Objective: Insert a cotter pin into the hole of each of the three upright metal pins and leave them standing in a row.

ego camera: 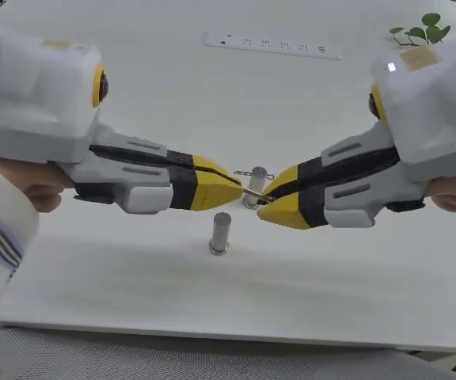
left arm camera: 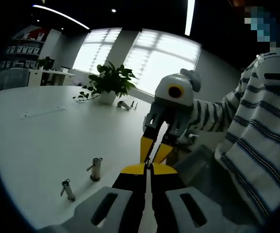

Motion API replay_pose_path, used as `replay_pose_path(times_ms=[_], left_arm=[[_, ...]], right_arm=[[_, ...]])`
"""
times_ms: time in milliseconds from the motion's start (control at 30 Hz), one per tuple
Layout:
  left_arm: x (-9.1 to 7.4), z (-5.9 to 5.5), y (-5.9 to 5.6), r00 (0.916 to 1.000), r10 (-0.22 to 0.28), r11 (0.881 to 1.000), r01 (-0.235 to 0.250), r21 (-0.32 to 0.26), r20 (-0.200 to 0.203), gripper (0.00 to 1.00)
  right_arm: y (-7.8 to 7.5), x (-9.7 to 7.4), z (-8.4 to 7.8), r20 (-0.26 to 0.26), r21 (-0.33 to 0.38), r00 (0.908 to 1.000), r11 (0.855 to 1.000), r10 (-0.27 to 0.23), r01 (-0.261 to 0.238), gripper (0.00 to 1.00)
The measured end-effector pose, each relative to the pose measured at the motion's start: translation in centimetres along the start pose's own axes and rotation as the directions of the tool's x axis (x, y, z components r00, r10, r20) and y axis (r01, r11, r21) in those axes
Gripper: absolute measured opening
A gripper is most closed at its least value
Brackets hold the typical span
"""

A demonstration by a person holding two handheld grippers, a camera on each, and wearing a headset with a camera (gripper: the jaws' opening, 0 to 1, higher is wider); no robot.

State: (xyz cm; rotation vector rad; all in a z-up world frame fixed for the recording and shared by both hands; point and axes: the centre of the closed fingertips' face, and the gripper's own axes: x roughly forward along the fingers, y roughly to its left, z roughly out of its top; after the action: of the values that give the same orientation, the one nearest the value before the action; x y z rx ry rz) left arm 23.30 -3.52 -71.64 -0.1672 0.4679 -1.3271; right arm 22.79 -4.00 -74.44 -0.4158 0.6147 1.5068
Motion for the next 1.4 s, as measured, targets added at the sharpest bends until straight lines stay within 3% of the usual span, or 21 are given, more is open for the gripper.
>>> replay_pose_path(times_ms=[333, 433, 533, 800, 867, 900, 1100, 1200, 1267, 1400], left_arm=[[0.0, -0.3, -0.1, 0.9999, -0.009, 1.000, 0.009, 0.007, 0.014, 0.00], [0.0, -0.6, -0.3, 0.9998, -0.018, 0.999, 0.018, 0.032, 0.008, 0.00], [0.3, -1.0, -0.3, 0.9996, -0.026, 0.999, 0.026, 0.030, -0.010, 0.00], [0.4, -1.6, -0.3, 0.9986, -0.043, 0.995, 0.045, 0.086, -0.029, 0.01], [0.4, -2.0, -0.2, 0.9980, -0.043, 0.995, 0.047, 0.090, -0.046, 0.01], [0.4, -2.4, 0.1, 0.9972, -0.030, 0.997, 0.034, 0.065, -0.068, 0.01], [0.4, -2.4, 0.4, 0.9981, -0.024, 0.996, 0.028, 0.079, -0.057, 0.02], [0.4, -2.9, 1.1, 0.9975, -0.006, 0.998, 0.010, 0.057, -0.071, 0.02], [0.2, -3.4, 1.4, 0.9964, 0.005, 0.997, 0.002, 0.077, -0.084, 0.02], [-0.1, -3.5, 2.2, 0.9971, 0.036, 0.996, -0.030, 0.085, -0.068, 0.12]], right_arm=[[0.4, 0.0, -0.1, 0.007, 0.007, 0.9997, 1.000, 0.024, -0.024, 0.06], [0.6, -0.1, 0.0, 0.011, 0.006, 0.9995, 1.000, 0.029, -0.029, 0.05], [0.9, -0.1, -0.2, -0.002, 0.053, 0.9994, 0.998, 0.034, -0.034, 0.05], [1.2, -0.1, -0.5, -0.016, 0.045, 0.9985, 0.998, 0.052, -0.051, 0.04], [1.3, -0.2, -0.5, -0.018, 0.065, 0.9982, 0.996, 0.056, -0.055, 0.04], [1.6, -0.1, -0.4, -0.011, 0.093, 0.9974, 0.993, 0.071, -0.070, 0.04], [1.3, -0.1, -0.6, -0.019, 0.081, 0.9980, 0.995, 0.061, -0.059, 0.04], [1.1, 0.0, -0.7, -0.019, 0.084, 0.9983, 0.995, 0.054, -0.053, 0.04], [1.0, 0.0, -0.6, -0.017, 0.085, 0.9989, 0.995, 0.043, -0.042, 0.04], [0.7, -0.1, -0.8, -0.021, 0.082, 0.9995, 0.996, 0.021, -0.019, 0.04]])
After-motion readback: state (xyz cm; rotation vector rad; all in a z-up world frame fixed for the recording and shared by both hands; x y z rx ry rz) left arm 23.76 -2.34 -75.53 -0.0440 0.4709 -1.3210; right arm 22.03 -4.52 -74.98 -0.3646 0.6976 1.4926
